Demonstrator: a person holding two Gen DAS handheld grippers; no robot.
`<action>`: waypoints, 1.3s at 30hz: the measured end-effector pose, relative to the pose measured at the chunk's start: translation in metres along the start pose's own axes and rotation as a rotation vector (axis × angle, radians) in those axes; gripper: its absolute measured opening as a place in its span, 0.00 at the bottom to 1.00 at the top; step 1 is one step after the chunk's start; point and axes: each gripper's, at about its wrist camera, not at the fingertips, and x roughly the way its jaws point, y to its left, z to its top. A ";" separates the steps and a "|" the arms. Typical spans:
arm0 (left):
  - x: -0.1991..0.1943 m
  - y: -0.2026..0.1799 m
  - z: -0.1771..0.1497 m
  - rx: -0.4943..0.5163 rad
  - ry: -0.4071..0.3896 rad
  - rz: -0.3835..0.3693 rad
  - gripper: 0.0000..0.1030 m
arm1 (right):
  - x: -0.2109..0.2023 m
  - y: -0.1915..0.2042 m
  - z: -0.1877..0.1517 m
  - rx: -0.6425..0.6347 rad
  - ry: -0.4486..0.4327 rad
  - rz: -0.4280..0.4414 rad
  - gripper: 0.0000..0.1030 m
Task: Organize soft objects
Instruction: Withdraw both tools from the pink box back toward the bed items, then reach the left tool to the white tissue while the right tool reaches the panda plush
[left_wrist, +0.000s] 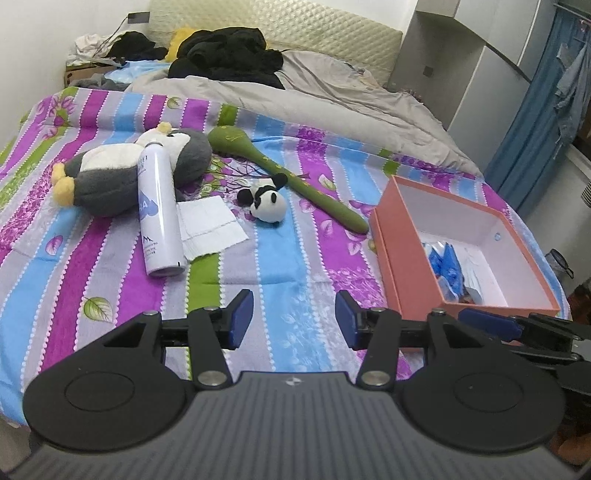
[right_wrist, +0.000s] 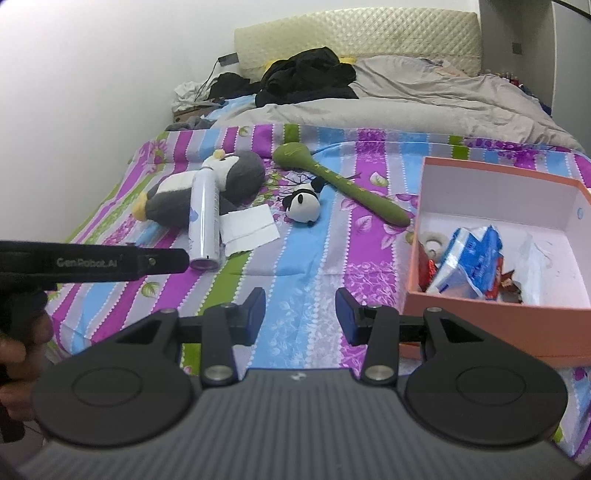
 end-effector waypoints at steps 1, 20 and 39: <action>0.003 0.002 0.002 -0.002 0.001 0.002 0.54 | 0.005 0.001 0.003 -0.001 0.003 0.003 0.43; 0.081 0.053 0.033 -0.070 0.045 0.076 0.55 | 0.082 0.003 0.045 -0.029 0.045 0.034 0.43; 0.193 0.094 0.050 -0.060 0.087 0.144 0.58 | 0.213 -0.006 0.092 0.025 0.123 0.076 0.43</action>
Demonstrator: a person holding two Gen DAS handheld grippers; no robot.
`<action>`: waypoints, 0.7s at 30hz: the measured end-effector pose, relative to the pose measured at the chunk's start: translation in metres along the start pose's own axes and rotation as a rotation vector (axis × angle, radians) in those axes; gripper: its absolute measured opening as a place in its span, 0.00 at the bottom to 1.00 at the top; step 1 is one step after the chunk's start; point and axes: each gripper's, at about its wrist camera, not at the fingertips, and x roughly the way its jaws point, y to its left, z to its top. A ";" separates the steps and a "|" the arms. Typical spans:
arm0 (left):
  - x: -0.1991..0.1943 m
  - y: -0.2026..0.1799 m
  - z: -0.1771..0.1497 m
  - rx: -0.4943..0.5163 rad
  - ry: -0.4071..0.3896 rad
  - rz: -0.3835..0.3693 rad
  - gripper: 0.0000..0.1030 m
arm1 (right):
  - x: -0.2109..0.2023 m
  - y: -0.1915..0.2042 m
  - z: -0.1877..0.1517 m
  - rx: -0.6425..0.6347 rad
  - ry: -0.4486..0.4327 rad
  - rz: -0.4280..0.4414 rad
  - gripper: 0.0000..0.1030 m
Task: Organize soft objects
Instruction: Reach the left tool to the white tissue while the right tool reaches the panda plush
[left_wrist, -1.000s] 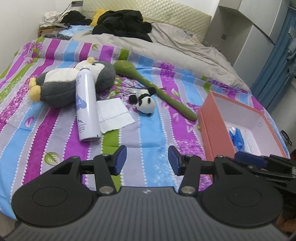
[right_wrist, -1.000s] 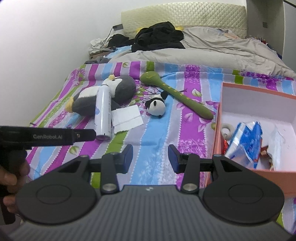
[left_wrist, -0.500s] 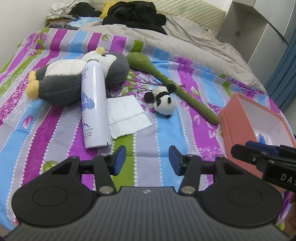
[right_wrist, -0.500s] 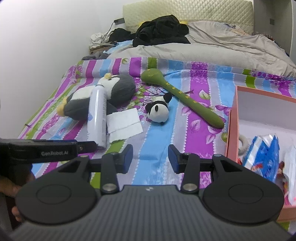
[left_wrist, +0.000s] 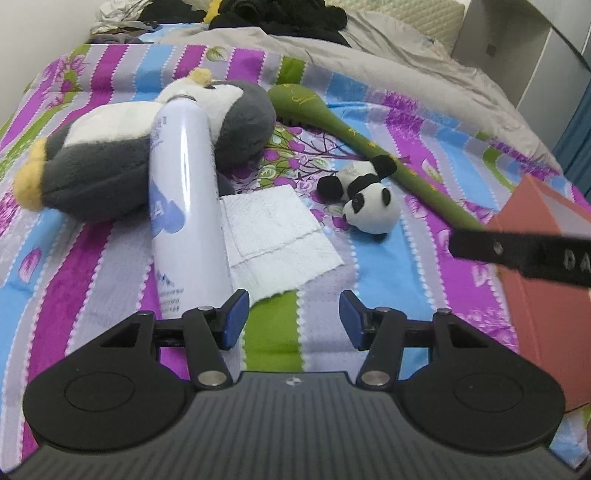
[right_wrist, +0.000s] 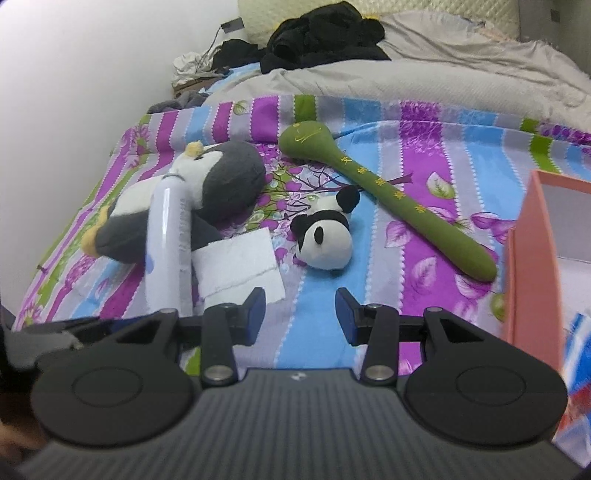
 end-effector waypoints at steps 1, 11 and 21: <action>0.008 0.000 0.003 0.009 0.005 0.002 0.59 | 0.007 -0.001 0.003 0.006 0.005 0.000 0.43; 0.071 -0.002 0.032 0.032 0.028 -0.025 0.70 | 0.073 -0.023 0.036 0.077 0.062 0.023 0.53; 0.113 -0.026 0.044 0.152 0.019 0.000 0.72 | 0.126 -0.037 0.052 0.135 0.121 0.025 0.63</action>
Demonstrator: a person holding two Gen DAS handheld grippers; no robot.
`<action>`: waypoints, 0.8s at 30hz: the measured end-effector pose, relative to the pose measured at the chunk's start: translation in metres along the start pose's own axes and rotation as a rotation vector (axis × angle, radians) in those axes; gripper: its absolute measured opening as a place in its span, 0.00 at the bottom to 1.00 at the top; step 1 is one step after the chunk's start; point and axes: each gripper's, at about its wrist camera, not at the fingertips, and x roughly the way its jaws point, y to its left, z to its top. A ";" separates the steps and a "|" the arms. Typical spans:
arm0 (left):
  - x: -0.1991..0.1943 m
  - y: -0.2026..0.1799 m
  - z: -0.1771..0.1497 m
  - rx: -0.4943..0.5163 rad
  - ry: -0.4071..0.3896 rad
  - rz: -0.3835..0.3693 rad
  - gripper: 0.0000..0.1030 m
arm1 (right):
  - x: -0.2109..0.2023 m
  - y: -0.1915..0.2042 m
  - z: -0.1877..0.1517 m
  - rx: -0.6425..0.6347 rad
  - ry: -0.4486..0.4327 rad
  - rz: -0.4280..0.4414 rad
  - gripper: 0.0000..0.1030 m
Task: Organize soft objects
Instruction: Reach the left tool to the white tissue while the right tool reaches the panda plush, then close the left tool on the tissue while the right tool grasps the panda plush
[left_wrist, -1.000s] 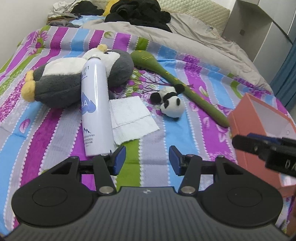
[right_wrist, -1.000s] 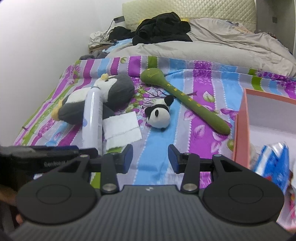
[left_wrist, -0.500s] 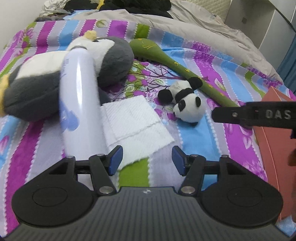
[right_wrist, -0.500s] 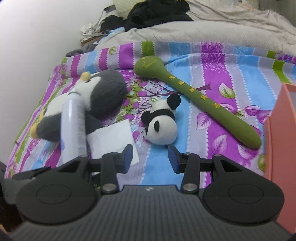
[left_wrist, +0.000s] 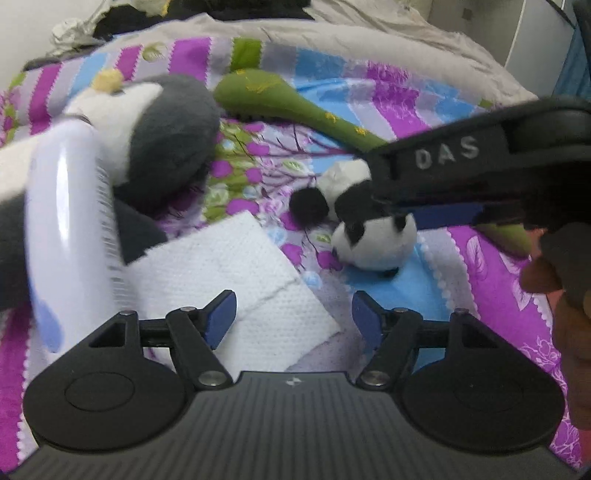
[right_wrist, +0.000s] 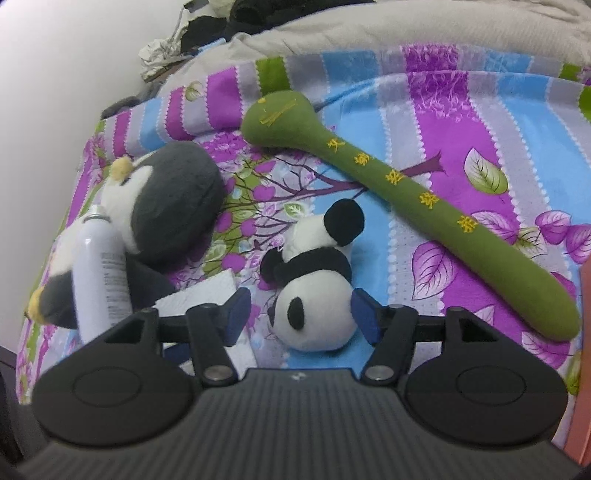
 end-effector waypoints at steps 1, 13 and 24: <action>0.005 -0.001 0.000 -0.001 0.013 -0.008 0.72 | 0.002 0.000 0.001 -0.007 0.000 -0.020 0.63; 0.024 -0.002 -0.008 0.027 0.030 0.036 0.26 | 0.015 -0.006 -0.004 -0.054 0.034 -0.010 0.59; 0.008 0.025 -0.005 -0.085 0.027 0.034 0.07 | -0.009 -0.005 -0.017 -0.081 0.028 -0.030 0.58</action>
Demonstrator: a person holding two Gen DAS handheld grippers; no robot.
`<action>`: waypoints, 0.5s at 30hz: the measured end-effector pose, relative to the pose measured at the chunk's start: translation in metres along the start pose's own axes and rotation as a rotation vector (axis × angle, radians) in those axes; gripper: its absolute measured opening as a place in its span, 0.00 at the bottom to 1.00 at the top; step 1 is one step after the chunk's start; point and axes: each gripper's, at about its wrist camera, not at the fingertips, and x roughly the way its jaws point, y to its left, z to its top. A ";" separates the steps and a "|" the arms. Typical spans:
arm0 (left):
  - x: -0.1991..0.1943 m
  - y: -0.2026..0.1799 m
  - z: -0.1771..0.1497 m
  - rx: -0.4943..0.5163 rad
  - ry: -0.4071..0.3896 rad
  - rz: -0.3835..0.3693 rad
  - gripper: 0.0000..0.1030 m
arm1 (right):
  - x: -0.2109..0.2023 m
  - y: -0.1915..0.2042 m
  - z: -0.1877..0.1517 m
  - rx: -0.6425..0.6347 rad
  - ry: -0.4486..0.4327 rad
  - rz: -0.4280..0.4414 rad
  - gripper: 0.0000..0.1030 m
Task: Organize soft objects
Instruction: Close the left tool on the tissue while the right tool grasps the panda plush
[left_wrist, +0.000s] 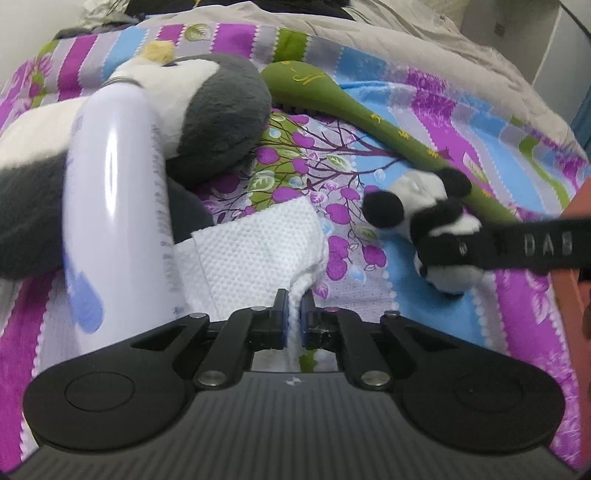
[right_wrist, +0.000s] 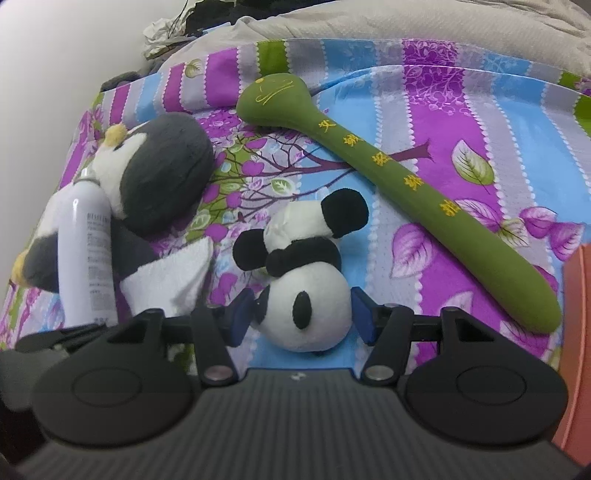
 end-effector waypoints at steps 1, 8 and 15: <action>-0.003 0.001 0.000 -0.017 -0.001 -0.005 0.07 | -0.003 0.000 -0.002 -0.003 0.001 -0.005 0.58; -0.031 0.001 -0.010 -0.070 -0.007 -0.035 0.07 | -0.026 0.004 -0.021 -0.014 0.003 -0.022 0.58; -0.064 -0.008 -0.020 -0.076 -0.022 -0.061 0.07 | -0.061 0.013 -0.042 -0.041 -0.012 -0.044 0.58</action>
